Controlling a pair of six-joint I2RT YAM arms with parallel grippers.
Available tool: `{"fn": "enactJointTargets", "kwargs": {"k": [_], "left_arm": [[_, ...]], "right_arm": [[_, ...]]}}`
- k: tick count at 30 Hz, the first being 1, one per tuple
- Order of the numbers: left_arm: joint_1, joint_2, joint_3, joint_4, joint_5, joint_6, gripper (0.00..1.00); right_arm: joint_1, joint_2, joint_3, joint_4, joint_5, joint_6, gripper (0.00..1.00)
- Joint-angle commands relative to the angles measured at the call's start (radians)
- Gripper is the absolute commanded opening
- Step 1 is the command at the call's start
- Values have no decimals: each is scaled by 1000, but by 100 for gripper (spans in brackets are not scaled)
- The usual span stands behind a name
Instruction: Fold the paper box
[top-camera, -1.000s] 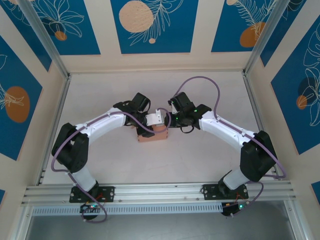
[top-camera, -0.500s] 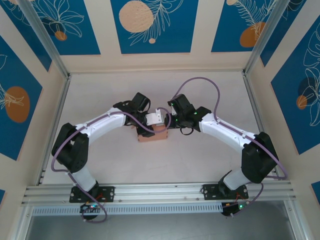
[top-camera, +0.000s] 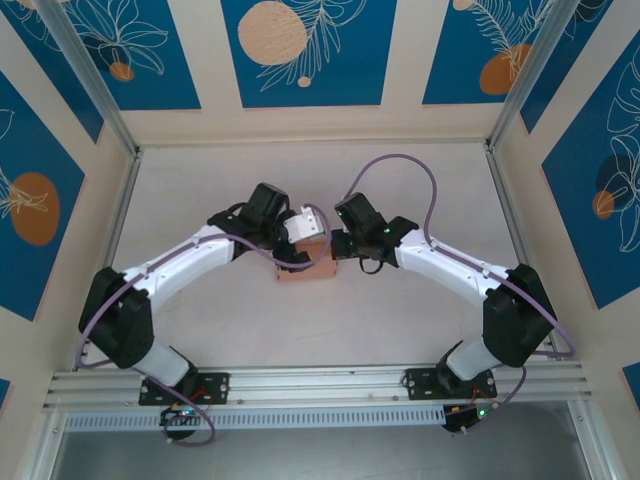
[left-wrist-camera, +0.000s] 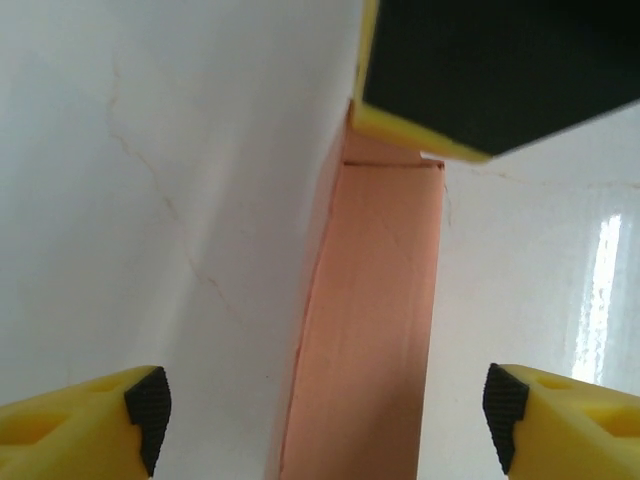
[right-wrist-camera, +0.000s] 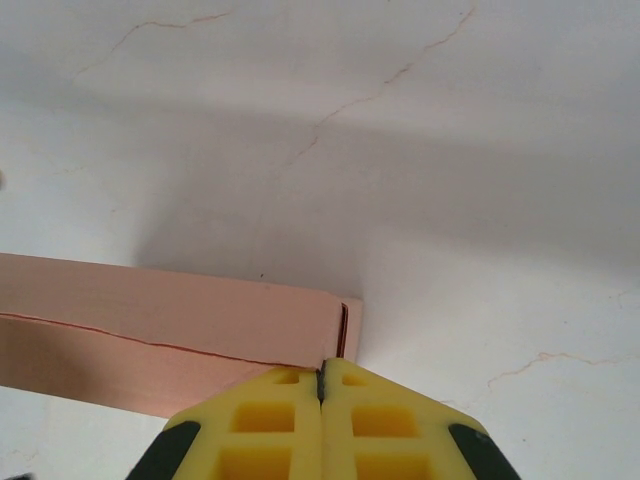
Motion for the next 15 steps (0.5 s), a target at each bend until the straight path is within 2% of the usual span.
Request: {"fn": "enactJointTargets", "kwargs": {"k": [1, 4, 8, 11, 15], "left_arm": [[7, -91, -45, 86, -23, -117, 94], [8, -168, -88, 109, -78, -238, 92], [7, -244, -114, 58, -214, -407, 70], [16, -254, -84, -71, -300, -514, 70], [23, -223, -22, -259, -330, -544, 71]], "right_arm": [[27, -2, -18, -80, 31, -15, 0], [35, -1, -14, -87, 54, -12, 0], [40, 0, -11, -89, 54, -8, 0], [42, 2, -7, -89, 54, -8, 0], [47, 9, 2, -89, 49, -10, 0]]}}
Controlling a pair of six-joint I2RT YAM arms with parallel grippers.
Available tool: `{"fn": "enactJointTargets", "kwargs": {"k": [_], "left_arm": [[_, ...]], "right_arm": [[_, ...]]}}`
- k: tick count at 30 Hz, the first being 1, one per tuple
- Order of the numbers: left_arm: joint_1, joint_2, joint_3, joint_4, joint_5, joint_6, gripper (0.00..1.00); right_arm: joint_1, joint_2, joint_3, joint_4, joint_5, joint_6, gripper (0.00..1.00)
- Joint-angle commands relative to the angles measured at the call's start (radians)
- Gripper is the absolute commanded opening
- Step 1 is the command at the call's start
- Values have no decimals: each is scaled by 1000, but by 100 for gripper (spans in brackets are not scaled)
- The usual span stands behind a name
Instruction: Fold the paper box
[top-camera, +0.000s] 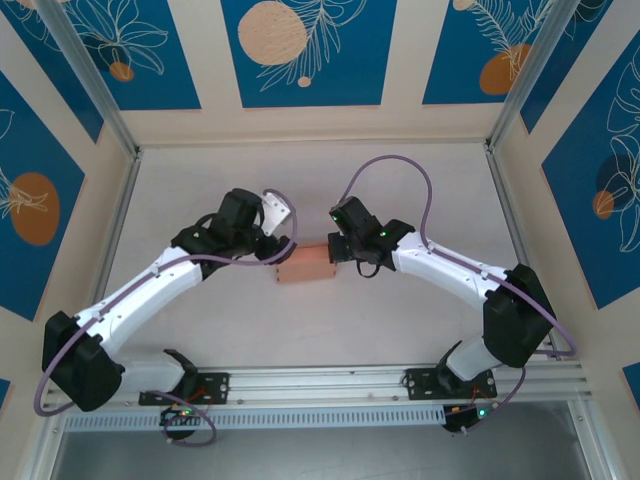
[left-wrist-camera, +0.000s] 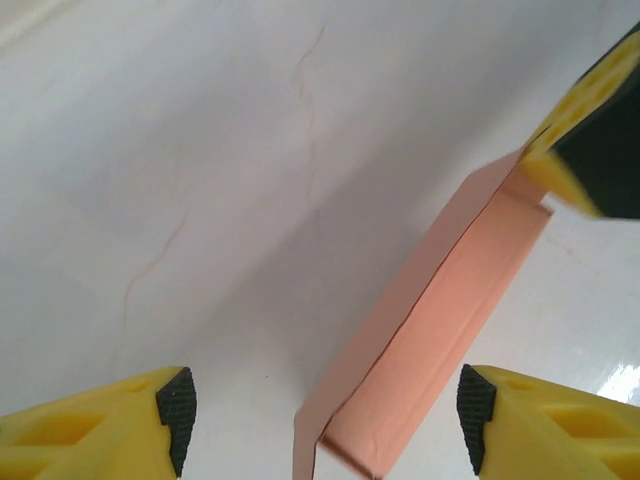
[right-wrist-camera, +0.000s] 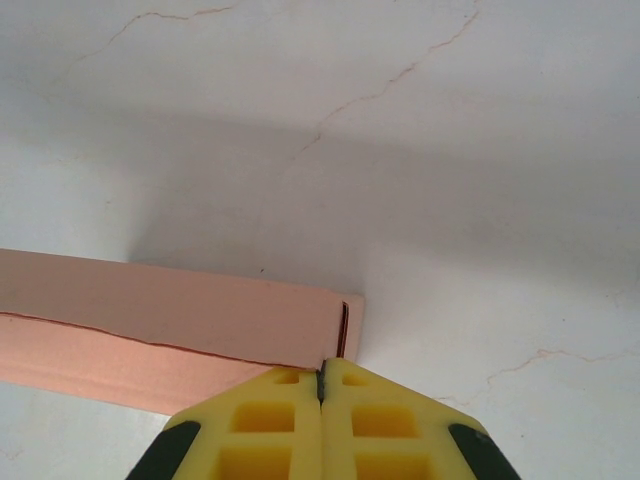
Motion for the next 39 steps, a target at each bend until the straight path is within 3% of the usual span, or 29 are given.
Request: {"fn": "enactJointTargets", "kwargs": {"k": [1, 11, 20, 26, 35, 39], "left_arm": [[11, 27, 59, -205, -72, -85, 71], [33, 66, 34, -214, -111, -65, 51], [35, 108, 35, -198, -31, -68, 46], [34, 113, 30, -190, -54, -96, 34], [34, 126, 32, -215, -4, -175, 33], [34, 140, 31, -215, 18, -200, 27]], "right_arm": [[12, 9, 3, -83, 2, -9, 0], [22, 17, 25, -91, 0, -15, 0], [28, 17, 28, -94, 3, -12, 0], [29, 19, 26, -89, 4, -11, 0], [31, 20, 26, -80, 1, -8, 0], [34, 23, 23, -71, -2, -5, 0]]}}
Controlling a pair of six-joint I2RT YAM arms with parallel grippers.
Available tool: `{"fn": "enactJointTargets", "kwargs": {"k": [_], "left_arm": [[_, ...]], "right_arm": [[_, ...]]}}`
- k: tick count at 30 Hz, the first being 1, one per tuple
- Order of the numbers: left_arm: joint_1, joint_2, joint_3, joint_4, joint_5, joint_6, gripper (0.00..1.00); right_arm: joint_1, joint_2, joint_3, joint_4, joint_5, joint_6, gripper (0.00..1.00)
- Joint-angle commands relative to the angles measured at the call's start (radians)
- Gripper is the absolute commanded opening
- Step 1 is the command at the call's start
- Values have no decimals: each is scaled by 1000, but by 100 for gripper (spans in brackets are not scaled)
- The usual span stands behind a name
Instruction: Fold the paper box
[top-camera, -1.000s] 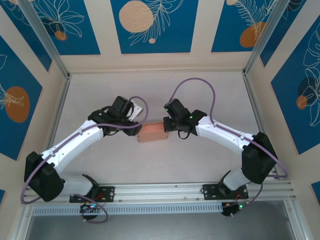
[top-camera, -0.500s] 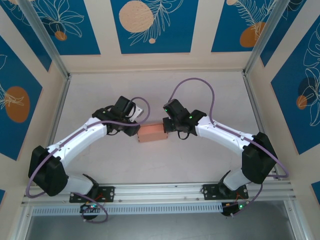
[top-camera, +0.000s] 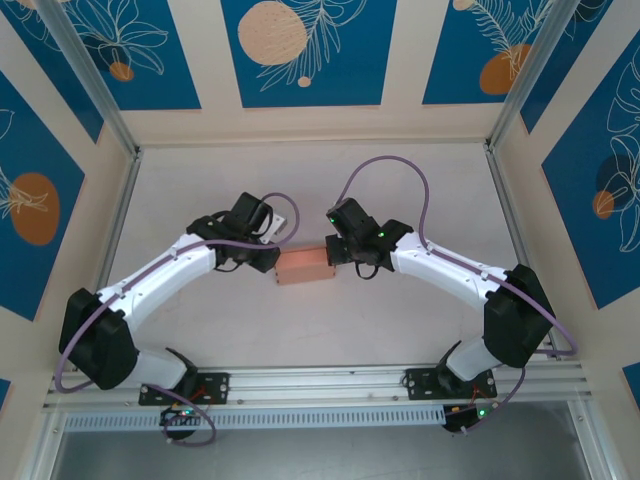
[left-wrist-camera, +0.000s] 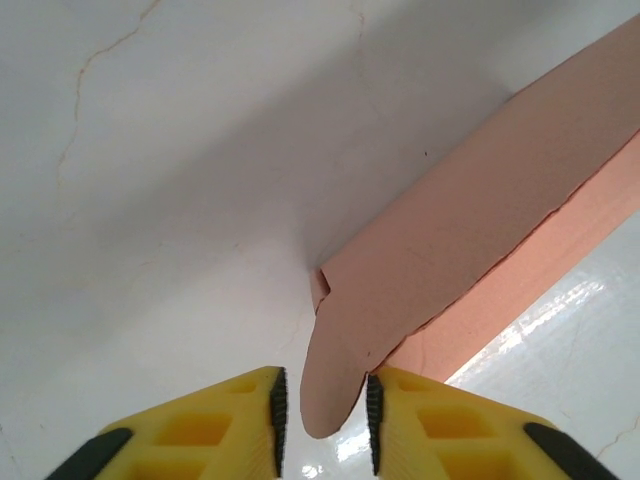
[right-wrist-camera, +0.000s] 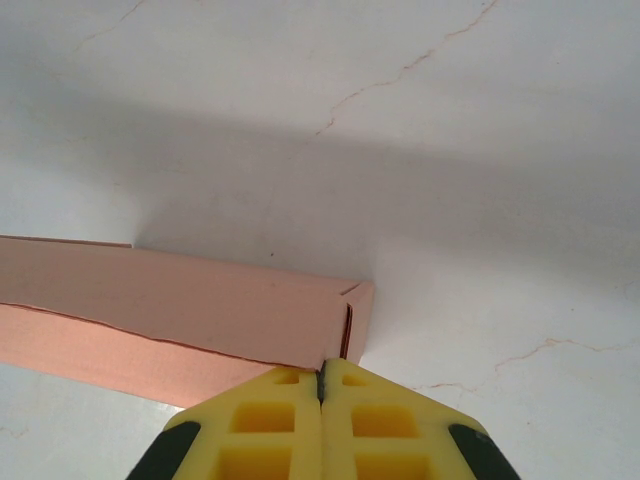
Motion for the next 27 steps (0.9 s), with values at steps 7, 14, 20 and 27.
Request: {"fn": "enactJointTargets", "kwargs": {"k": [7, 14, 20, 27], "left_arm": [[11, 17, 9, -26, 57, -77, 14], [80, 14, -9, 13, 187, -243, 9], [150, 10, -56, 94, 356, -402, 10], [165, -13, -102, 167, 387, -513, 14]], "right_arm": [[18, 30, 7, -37, -6, 3, 0], [32, 36, 6, -37, 3, -2, 0], [48, 43, -4, -36, 15, -2, 0], [55, 44, -8, -30, 20, -5, 0]]}}
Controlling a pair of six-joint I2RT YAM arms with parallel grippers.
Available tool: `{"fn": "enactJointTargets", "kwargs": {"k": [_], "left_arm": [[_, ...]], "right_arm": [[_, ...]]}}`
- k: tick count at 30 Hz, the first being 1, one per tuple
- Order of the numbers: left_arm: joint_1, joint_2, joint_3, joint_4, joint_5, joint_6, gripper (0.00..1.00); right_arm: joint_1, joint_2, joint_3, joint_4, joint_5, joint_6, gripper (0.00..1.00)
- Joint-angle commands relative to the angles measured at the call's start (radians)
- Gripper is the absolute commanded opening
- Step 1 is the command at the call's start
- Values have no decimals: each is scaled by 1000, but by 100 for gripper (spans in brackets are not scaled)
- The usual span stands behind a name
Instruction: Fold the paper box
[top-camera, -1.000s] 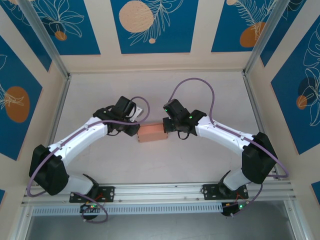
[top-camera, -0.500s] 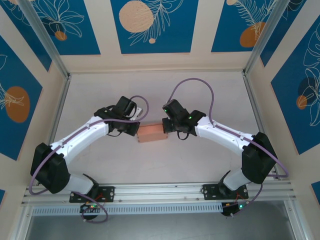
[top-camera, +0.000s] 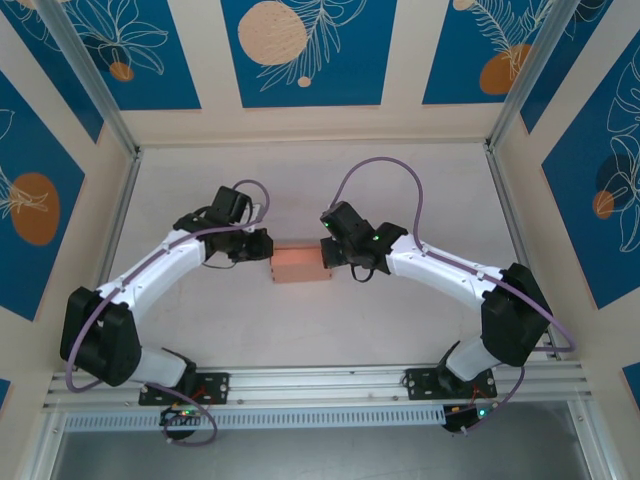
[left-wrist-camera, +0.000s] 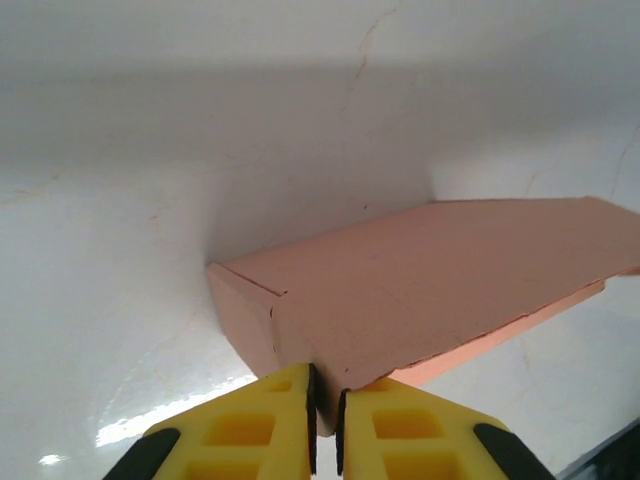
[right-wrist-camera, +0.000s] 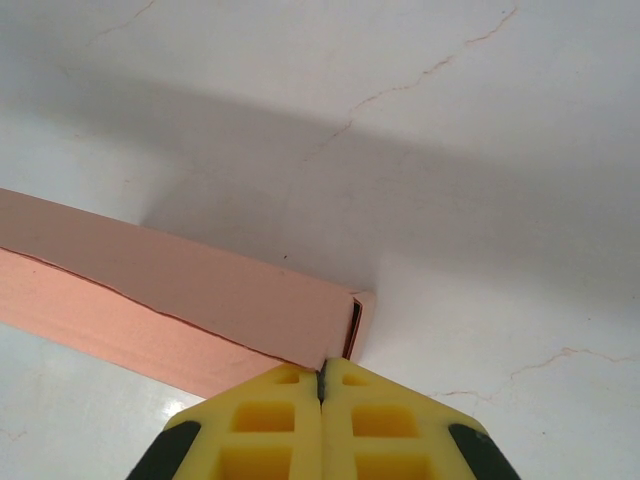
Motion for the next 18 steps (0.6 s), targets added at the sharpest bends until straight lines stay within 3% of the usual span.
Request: {"fn": "enactJointTargets", "kwargs": {"k": [1, 6, 10, 18], "left_arm": [[9, -23, -44, 61, 77, -105, 14], [12, -51, -63, 94, 66, -157, 11], [15, -70, -83, 127, 66, -202, 0], [25, -92, -125, 196, 99, -267, 0]], "right_arm": [[18, 29, -8, -50, -13, -7, 0], [25, 30, -8, -53, -2, -8, 0], [29, 31, -10, -49, 3, -7, 0], [32, 33, -9, -49, 4, -8, 0]]}}
